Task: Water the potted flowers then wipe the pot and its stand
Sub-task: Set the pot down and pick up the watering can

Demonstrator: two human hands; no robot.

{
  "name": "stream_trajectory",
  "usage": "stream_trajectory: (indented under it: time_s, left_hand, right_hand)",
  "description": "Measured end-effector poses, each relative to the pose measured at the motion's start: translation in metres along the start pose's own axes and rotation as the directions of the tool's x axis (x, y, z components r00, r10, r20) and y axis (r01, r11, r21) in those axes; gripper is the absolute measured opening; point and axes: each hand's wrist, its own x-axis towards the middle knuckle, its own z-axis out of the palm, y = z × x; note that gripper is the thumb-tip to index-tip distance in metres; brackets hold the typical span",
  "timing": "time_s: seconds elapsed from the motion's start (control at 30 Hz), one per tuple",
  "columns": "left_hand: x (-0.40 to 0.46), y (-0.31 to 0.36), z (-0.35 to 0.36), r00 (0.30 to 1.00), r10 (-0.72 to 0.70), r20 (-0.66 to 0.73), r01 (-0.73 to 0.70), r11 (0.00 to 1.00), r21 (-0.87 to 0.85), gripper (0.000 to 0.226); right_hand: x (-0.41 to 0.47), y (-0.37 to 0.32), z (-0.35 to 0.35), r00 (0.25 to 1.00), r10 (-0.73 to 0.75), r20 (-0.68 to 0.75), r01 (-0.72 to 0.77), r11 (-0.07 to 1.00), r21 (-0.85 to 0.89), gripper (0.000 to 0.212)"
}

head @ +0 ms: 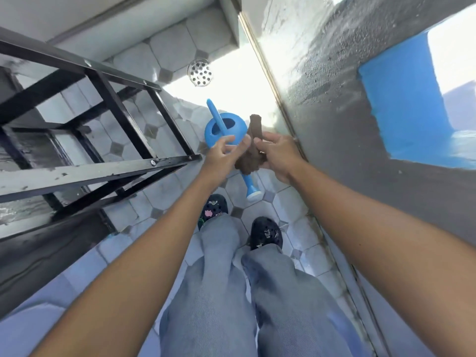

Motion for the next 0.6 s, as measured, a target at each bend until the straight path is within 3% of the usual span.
stream_trajectory:
  time_s: [0.07, 0.2, 0.33, 0.47, 0.6]
  left_hand:
    - [-0.010, -0.013, -0.002, 0.997, 0.077, 0.023, -0.078, 0.996, 0.051, 0.057]
    - [-0.008, -0.023, -0.013, 0.988, 0.134, -0.073, -0.131, 0.991, 0.042, 0.028]
    - [0.003, -0.015, -0.018, 0.989, 0.072, -0.128, -0.070, 0.997, 0.022, 0.018]
    - [0.012, -0.009, -0.021, 0.978, -0.057, -0.198, 0.036, 0.994, -0.107, 0.021]
    - [0.024, -0.023, -0.032, 0.952, -0.166, -0.256, 0.096, 0.959, -0.265, 0.019]
  right_hand:
    - [0.005, -0.001, 0.005, 1.000, 0.009, 0.015, -0.007, 0.994, -0.105, 0.029]
    - [0.014, -0.006, 0.009, 0.998, -0.011, 0.064, 0.025, 0.972, -0.234, 0.025]
    - [0.020, -0.012, 0.006, 0.994, -0.056, 0.090, 0.083, 0.942, -0.324, 0.019]
    - [0.030, -0.015, 0.007, 0.993, -0.056, 0.102, 0.094, 0.904, -0.416, 0.037]
    - [0.043, -0.018, 0.008, 0.988, -0.148, 0.052, 0.155, 0.864, -0.478, 0.049]
